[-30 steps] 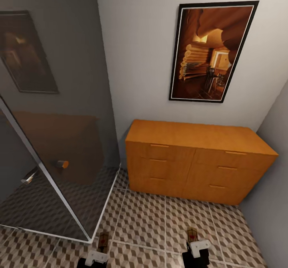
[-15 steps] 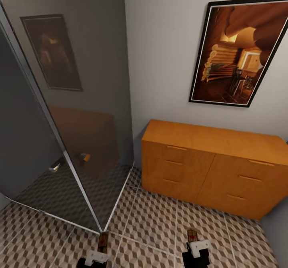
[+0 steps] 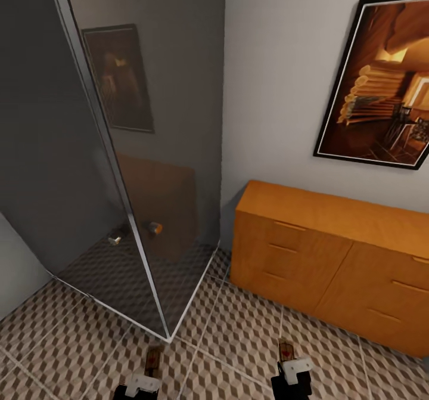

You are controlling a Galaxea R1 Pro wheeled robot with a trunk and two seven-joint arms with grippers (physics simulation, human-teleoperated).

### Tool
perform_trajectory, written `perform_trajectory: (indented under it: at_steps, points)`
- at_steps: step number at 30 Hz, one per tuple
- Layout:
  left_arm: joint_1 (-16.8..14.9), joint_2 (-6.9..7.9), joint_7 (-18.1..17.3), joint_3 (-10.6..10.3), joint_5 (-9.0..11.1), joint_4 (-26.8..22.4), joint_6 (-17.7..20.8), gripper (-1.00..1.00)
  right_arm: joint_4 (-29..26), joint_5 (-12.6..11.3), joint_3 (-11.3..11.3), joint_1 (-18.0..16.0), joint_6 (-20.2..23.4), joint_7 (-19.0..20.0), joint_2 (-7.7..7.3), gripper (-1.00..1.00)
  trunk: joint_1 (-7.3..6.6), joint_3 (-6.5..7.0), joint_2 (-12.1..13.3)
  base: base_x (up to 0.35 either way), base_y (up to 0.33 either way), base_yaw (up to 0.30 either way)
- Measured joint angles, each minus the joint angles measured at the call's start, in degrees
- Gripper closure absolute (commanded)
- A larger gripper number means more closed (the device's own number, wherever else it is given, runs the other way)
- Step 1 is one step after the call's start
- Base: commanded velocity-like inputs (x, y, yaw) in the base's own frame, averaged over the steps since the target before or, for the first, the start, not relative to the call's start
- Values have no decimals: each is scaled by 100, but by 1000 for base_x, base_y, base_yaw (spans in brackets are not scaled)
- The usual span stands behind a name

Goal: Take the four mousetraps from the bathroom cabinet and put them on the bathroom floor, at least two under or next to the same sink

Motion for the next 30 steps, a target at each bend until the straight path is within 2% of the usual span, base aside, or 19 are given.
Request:
perform_trajectory:
  at_steps: [17,30]
  points:
    - [-2,29,5,1,0,5,-2,100,-1,2,1,1,2,0,3,100,2,0,0,-178,134,277]
    - [-2,31,5,1,0,4,-11,100,6,2,0,0,2,1,3,100,0,0,0,-86,15,274]
